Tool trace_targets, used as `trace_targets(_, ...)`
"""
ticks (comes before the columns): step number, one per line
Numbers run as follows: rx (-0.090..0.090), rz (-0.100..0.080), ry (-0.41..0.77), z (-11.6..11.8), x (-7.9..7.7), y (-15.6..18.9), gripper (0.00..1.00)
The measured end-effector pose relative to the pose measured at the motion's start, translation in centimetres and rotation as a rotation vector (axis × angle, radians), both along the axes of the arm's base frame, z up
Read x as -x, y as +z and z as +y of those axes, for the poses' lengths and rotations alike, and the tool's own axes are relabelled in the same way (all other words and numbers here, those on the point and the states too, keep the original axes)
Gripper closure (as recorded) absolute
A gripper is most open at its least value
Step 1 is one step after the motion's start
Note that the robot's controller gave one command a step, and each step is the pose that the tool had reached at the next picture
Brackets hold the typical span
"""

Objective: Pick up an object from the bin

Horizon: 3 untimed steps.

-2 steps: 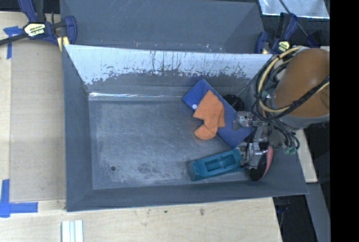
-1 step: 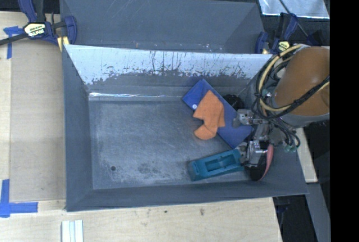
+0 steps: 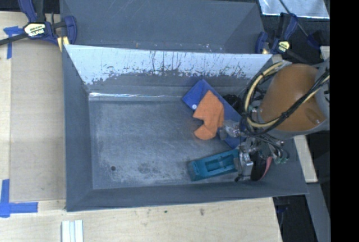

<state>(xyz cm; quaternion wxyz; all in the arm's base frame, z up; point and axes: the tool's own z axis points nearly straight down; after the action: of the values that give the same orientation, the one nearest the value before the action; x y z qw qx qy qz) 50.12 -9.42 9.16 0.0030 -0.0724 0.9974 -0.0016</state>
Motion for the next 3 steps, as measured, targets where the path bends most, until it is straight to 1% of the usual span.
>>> trace_targets(1,-0.003,0.004,0.066,0.6,0.1,3.8,0.00)
trace_targets(2,-0.001,0.002,0.173,1.8,0.9,3.3,0.00)
trace_targets(3,0.001,-0.009,0.349,2.3,1.3,-2.2,0.00)
